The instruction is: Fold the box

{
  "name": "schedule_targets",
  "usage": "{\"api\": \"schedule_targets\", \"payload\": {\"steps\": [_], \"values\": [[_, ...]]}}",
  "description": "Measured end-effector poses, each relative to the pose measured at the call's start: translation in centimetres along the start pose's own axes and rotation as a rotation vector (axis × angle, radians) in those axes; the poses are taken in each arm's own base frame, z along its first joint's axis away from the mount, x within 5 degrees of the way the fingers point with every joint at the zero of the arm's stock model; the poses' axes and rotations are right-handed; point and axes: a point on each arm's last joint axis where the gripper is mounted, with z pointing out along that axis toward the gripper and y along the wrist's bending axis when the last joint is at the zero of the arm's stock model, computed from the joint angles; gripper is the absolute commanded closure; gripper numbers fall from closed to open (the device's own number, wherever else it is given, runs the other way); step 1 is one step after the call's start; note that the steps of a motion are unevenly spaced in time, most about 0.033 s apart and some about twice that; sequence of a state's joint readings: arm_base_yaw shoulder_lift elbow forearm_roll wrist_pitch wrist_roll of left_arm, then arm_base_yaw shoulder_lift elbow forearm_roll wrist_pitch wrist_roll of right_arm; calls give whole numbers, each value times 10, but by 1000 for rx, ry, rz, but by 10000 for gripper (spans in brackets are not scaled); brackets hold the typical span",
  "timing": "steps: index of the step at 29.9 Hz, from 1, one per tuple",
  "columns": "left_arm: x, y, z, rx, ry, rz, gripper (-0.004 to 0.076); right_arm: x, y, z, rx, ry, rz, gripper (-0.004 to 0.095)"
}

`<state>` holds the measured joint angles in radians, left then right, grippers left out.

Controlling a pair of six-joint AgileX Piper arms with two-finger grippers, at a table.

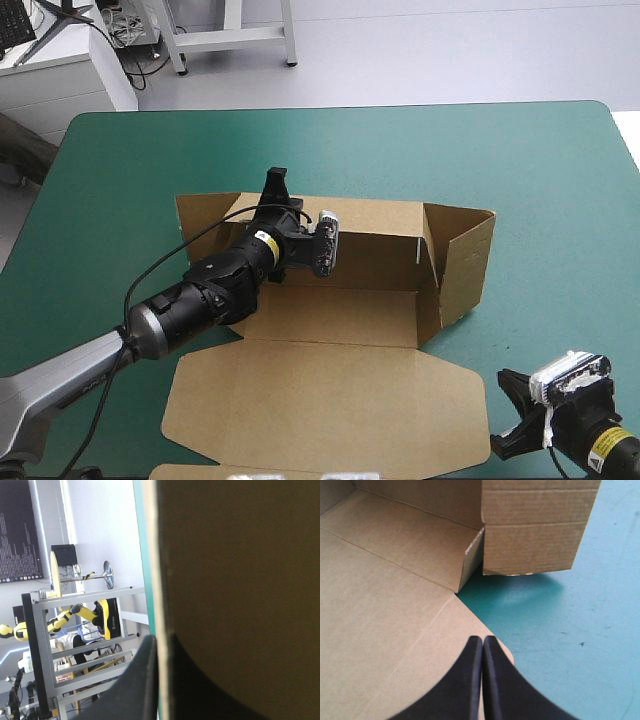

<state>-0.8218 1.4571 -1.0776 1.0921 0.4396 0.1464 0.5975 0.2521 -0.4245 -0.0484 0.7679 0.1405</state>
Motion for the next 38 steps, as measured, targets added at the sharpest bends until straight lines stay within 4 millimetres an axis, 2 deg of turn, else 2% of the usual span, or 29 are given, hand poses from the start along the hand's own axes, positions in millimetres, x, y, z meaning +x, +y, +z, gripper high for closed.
{"api": "schedule_targets", "payload": {"steps": [10, 13, 15, 20, 22, 26, 32, 38], "values": [[0, -7, 12, 16, 30, 11, 734, 0, 0, 0, 0, 0, 0, 928], [0, -7, 12, 16, 36, 11, 734, 0, 0, 0, 0, 0, 0, 890], [0, -7, 12, 15, 36, 8, 734, 0, 0, 0, 0, 0, 0, 825], [1, -5, 9, 8, 42, -1, 734, 0, 0, 0, -1, 0, 2, 503], [2, -3, 6, 4, 46, -8, 734, -1, 0, -1, 0, -4, 1, 427], [4, -3, 5, -2, 59, 6, 734, -6, -1, -5, 18, -26, 10, 417], [4, -3, 6, -4, 62, 15, 734, -17, -7, -13, 85, -75, 127, 418], [5, -2, 4, -9, 59, 18, 734, -41, -10, -19, 141, -65, 172, 418]]}}
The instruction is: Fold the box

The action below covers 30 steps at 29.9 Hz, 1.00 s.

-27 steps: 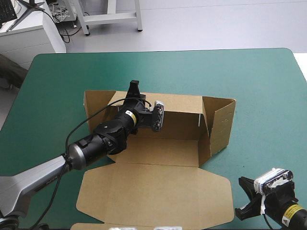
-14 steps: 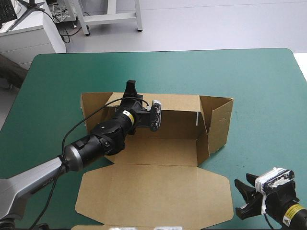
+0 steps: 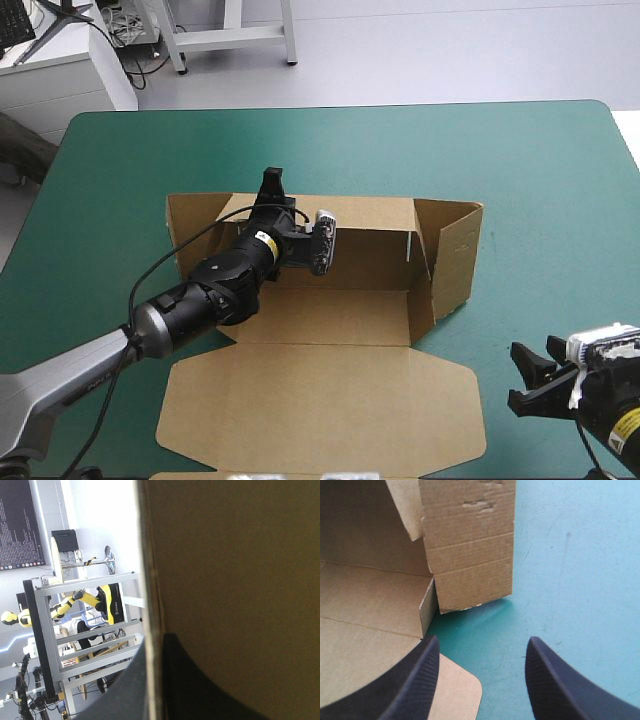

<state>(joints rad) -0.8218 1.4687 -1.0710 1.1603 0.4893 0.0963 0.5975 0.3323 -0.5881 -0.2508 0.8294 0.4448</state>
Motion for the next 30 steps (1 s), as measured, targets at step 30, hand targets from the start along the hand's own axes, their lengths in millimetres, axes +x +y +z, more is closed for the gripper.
{"api": "schedule_targets", "payload": {"steps": [30], "values": [[-10, -11, -33, 13, -26, 26, 734, -205, 39, 113, 127, 177, -93, 492]]}}
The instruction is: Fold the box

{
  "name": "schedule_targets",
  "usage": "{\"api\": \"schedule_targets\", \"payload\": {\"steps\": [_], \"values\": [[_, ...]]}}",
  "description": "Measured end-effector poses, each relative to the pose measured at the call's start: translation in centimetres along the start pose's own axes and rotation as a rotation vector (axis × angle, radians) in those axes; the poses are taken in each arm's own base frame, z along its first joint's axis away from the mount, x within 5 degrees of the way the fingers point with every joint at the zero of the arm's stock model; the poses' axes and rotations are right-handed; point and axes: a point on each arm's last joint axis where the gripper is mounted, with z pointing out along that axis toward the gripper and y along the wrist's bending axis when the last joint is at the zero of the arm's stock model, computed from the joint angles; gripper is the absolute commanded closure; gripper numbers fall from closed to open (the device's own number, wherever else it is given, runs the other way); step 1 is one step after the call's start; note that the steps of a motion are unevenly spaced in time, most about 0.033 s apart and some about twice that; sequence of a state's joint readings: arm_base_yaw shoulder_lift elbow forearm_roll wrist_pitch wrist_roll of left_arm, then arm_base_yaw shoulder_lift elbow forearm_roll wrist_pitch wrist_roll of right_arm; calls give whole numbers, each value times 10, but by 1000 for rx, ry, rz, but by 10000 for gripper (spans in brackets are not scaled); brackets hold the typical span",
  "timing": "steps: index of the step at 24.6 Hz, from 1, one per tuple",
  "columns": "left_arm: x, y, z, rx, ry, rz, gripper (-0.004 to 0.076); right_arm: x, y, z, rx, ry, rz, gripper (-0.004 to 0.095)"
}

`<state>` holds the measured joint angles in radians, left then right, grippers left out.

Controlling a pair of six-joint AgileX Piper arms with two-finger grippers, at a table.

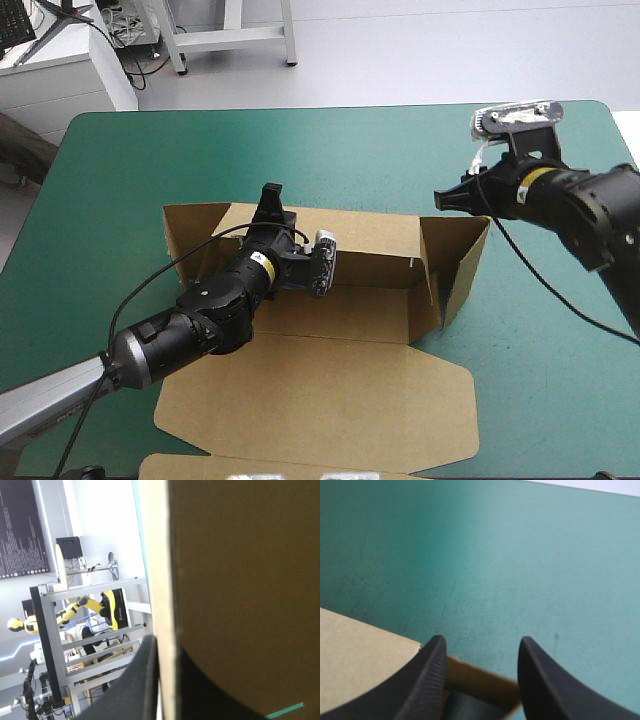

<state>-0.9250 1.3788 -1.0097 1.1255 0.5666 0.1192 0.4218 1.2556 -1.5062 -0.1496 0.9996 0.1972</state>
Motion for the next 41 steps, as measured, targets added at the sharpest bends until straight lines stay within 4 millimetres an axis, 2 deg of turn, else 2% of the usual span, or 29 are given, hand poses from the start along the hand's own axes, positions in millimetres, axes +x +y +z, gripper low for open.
{"api": "schedule_targets", "payload": {"steps": [7, 11, 16, 25, 31, 36, 41], "values": [[1, -1, -1, -10, -2, 0, 734, -18, -12, 60, -109, 110, 13, 491], [1, -1, -1, -12, -1, 4, 734, -14, -12, 89, -135, 195, -47, 492], [1, 0, -1, -16, -1, 9, 734, -6, -11, 110, -150, 275, -93, 492], [7, 3, 5, -29, -14, -10, 734, 9, -10, 111, -177, 440, -139, 492], [9, 4, 6, -31, -22, -17, 734, 12, -7, 110, -215, 451, -115, 528], [8, 4, 6, -31, -26, -18, 734, 51, -7, 111, -229, 555, -93, 529], [8, 4, 6, -31, -27, -18, 734, 69, -4, 94, -256, 499, -58, 528]]}}
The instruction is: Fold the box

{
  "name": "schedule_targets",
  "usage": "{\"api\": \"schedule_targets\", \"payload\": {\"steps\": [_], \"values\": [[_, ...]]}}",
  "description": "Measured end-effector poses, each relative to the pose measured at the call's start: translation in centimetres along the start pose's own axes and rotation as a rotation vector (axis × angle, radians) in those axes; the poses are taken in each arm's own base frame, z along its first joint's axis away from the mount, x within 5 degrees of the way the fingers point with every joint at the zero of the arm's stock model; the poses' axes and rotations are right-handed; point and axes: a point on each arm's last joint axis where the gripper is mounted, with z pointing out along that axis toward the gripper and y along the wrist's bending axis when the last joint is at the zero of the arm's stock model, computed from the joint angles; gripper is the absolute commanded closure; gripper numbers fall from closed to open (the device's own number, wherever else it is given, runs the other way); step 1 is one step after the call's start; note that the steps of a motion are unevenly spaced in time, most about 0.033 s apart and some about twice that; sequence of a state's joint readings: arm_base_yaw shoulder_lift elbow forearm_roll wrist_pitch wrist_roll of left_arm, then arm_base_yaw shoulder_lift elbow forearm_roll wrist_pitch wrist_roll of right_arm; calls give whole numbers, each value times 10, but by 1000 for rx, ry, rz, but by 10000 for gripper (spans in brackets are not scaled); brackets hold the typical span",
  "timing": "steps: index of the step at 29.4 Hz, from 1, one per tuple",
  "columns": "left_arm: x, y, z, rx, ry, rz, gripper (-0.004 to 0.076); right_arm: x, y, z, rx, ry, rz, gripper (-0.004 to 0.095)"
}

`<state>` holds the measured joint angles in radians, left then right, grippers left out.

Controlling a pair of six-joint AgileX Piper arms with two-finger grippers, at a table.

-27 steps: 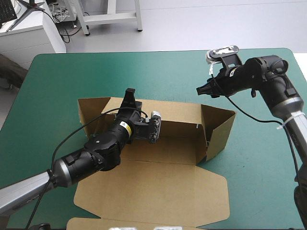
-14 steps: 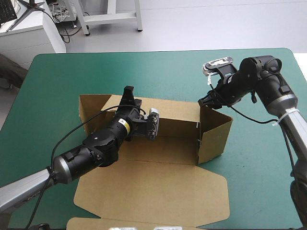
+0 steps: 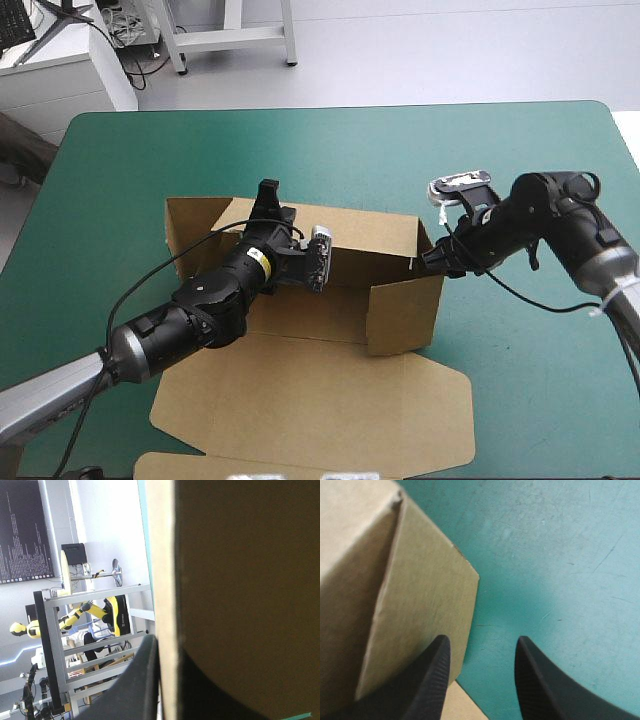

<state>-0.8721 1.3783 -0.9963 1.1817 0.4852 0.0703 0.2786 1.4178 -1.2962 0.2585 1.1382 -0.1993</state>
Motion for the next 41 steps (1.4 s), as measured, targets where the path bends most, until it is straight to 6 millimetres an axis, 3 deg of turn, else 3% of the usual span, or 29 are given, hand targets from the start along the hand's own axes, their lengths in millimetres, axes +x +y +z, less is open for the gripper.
{"api": "schedule_targets", "payload": {"steps": [6, 14, 32, 41], "values": [[0, 0, 0, 1, 0, 0, 734, 30, 21, -12, -42, -126, -65, 532], [0, 0, 0, 1, 2, 1, 734, 52, 50, -6, -98, -147, -170, 532], [1, 0, 0, 1, 5, -1, 734, 37, 48, 2, -37, -309, -85, 532], [1, 0, 0, 1, 4, -19, 734, 25, 48, 33, -30, -282, -66, 572]]}}
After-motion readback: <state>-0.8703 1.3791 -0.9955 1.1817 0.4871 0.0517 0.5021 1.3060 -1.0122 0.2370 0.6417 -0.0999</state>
